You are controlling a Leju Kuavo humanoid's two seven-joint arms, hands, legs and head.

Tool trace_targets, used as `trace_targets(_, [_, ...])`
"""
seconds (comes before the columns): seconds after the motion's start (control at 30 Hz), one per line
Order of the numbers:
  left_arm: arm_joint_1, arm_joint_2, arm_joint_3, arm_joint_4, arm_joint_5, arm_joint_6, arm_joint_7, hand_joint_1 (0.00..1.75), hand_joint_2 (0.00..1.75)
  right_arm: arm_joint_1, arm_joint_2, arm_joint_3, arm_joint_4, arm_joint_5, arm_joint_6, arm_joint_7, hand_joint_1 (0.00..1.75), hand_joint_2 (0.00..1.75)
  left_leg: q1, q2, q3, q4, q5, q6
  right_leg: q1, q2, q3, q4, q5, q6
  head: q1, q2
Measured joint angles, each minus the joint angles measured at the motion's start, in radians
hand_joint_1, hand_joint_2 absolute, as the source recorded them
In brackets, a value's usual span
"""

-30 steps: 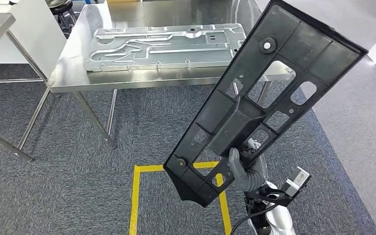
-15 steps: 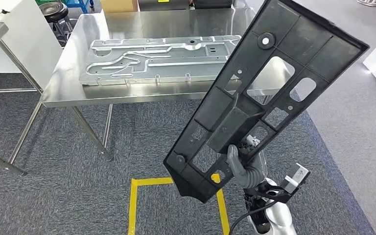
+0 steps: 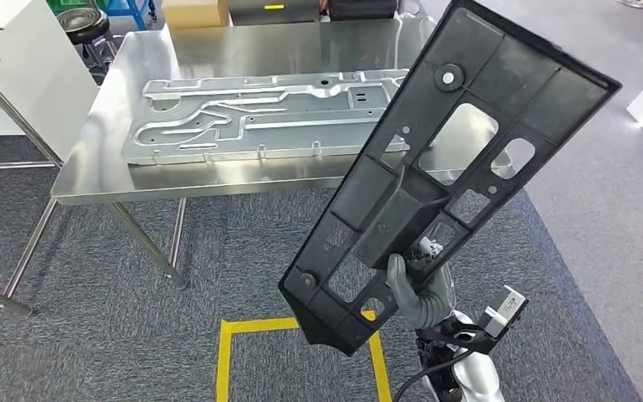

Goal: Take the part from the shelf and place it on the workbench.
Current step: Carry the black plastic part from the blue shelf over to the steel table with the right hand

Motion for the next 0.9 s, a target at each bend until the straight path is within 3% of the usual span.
trace_targets(0.07, [-0.002, 0.0, 0.0, 0.0, 0.003, 0.001, 0.0, 0.0, 1.75, 0.0, 0.001, 0.005, -0.002, 0.002, 0.0, 0.001, 1.75, 1.75, 0.005, 0.001, -0.057, 0.099, -0.028, -0.007, 0.0, -0.001, 0.021, -0.003, -0.012, -0.008, 0.0, 0.0])
trace_targets(0.13, [-0.002, -0.001, 0.001, 0.0, 0.006, 0.001, -0.001, 0.0, 1.75, 0.002, 0.002, 0.01, -0.002, 0.005, -0.001, 0.002, 1.75, 1.75, 0.007, 0.001, -0.142, 0.213, -0.077, -0.012, 0.001, -0.001, 0.038, -0.003, -0.029, -0.01, 0.0, 0.0])
trace_targets(0.17, [-0.003, -0.001, 0.001, 0.0, 0.007, 0.0, -0.002, 0.0, 1.75, 0.003, 0.002, 0.011, -0.002, 0.007, -0.002, 0.002, 1.75, 1.75, 0.008, 0.001, -0.173, 0.239, -0.094, -0.013, 0.001, -0.001, 0.048, -0.003, -0.039, -0.01, 0.0, 0.0])
trace_targets(0.2, [-0.003, -0.001, 0.001, 0.0, 0.007, 0.0, -0.002, 0.0, 1.75, 0.004, 0.002, 0.011, -0.002, 0.008, -0.002, 0.003, 1.75, 1.75, 0.008, 0.002, -0.188, 0.233, -0.093, -0.014, 0.001, 0.0, 0.062, -0.003, -0.05, -0.008, 0.0, 0.0])
trace_targets(0.23, [-0.004, -0.001, 0.002, 0.0, 0.007, -0.001, -0.002, 0.0, 1.75, 0.005, 0.002, 0.012, -0.002, 0.008, -0.003, 0.003, 1.75, 1.75, 0.008, 0.002, -0.189, 0.196, -0.07, -0.013, 0.0, 0.0, 0.077, -0.003, -0.061, -0.007, 0.0, 0.0])
trace_targets(0.3, [0.0, -0.001, 0.002, 0.0, 0.004, -0.002, -0.001, 0.0, 1.75, 0.008, 0.003, 0.012, -0.003, 0.011, -0.003, 0.003, 1.75, 1.75, 0.008, 0.003, -0.17, 0.08, 0.029, -0.007, 0.0, 0.0, 0.109, -0.003, -0.087, -0.001, 0.0, 0.0])
trace_targets(0.37, [0.003, -0.002, 0.002, 0.0, 0.0, -0.002, 0.0, 0.0, 1.75, 0.011, 0.005, 0.012, -0.005, 0.015, -0.003, 0.005, 1.75, 1.75, 0.002, 0.006, -0.158, 0.011, 0.096, 0.001, 0.001, 0.002, 0.129, -0.005, -0.106, 0.01, 0.0, 0.0])
trace_targets(0.47, [0.0, -0.002, 0.001, 0.0, -0.005, -0.003, 0.0, 0.0, 1.75, 0.016, 0.006, 0.012, -0.012, 0.017, -0.004, 0.008, 1.75, 1.75, -0.002, 0.005, -0.139, -0.003, 0.096, 0.022, 0.0, 0.002, 0.14, 0.01, -0.111, 0.03, 0.0, 0.0])
trace_targets(0.5, [-0.001, -0.002, 0.001, 0.0, -0.007, -0.004, 0.001, 0.0, 1.75, 0.016, 0.007, 0.012, -0.016, 0.017, -0.004, 0.009, 1.75, 1.75, 0.0, 0.003, -0.129, -0.009, 0.092, 0.028, -0.001, 0.002, 0.132, 0.034, -0.106, 0.034, 0.0, 0.0])
trace_targets(0.57, [-0.002, -0.001, 0.0, 0.0, -0.01, -0.004, 0.002, 0.0, 1.75, 0.018, 0.007, 0.011, -0.023, 0.017, -0.004, 0.009, 1.75, 1.75, 0.002, 0.002, -0.107, -0.019, 0.082, 0.039, -0.003, 0.001, 0.073, 0.127, -0.111, 0.041, 0.0, 0.0])
trace_targets(0.63, [0.0, 0.0, 0.0, 0.0, -0.013, -0.004, 0.002, 0.0, 1.75, 0.026, 0.007, 0.009, -0.027, 0.017, -0.004, 0.009, 1.75, 1.75, 0.002, 0.001, -0.09, -0.022, 0.066, 0.045, -0.002, 0.001, -0.02, 0.241, -0.153, 0.046, 0.0, 0.0])
trace_targets(0.7, [0.003, -0.001, -0.001, 0.0, -0.014, -0.004, 0.001, 0.0, 1.75, 0.035, 0.007, 0.006, -0.027, 0.017, -0.004, 0.01, 1.75, 1.75, 0.002, -0.002, -0.064, -0.022, 0.044, 0.045, -0.002, 0.001, -0.089, 0.284, -0.19, 0.047, 0.0, 0.0])
trace_targets(0.73, [0.004, -0.001, -0.001, 0.0, -0.015, -0.005, 0.001, 0.0, 1.75, 0.037, 0.007, 0.006, -0.027, 0.017, -0.004, 0.01, 1.75, 1.75, 0.002, -0.003, -0.048, -0.022, 0.031, 0.044, -0.001, 0.001, -0.103, 0.263, -0.183, 0.045, 0.0, 0.0])
trace_targets(0.77, [0.006, -0.001, -0.002, 0.0, -0.016, -0.005, 0.0, 0.0, 1.75, 0.038, 0.007, 0.006, -0.027, 0.017, -0.004, 0.01, 1.75, 1.75, 0.001, -0.004, -0.029, -0.022, 0.018, 0.042, 0.001, 0.0, -0.106, 0.217, -0.149, 0.041, 0.0, 0.0])
trace_targets(0.83, [0.008, -0.003, -0.003, 0.0, -0.018, -0.005, -0.001, 0.0, 1.75, 0.042, 0.007, 0.003, -0.028, 0.017, -0.004, 0.01, 1.75, 1.75, 0.0, -0.005, 0.002, -0.023, -0.01, 0.037, 0.01, 0.0, -0.097, 0.1, -0.026, 0.025, 0.0, 0.0])
trace_targets(0.87, [0.007, -0.005, -0.003, 0.0, -0.02, -0.005, -0.001, 0.0, 1.75, 0.045, 0.007, 0.002, -0.028, 0.019, -0.004, 0.01, 1.75, 1.75, -0.001, -0.006, 0.013, -0.024, -0.023, 0.033, 0.014, 0.0, -0.093, 0.06, 0.022, 0.017, 0.0, 0.0])
trace_targets(0.9, [0.007, -0.006, -0.003, 0.0, -0.021, -0.004, -0.001, 0.0, 1.75, 0.048, 0.007, 0.0, -0.03, 0.021, -0.004, 0.011, 1.75, 1.75, -0.003, -0.008, 0.024, -0.023, -0.031, 0.028, 0.017, 0.001, -0.09, 0.038, 0.05, 0.011, 0.001, 0.0])
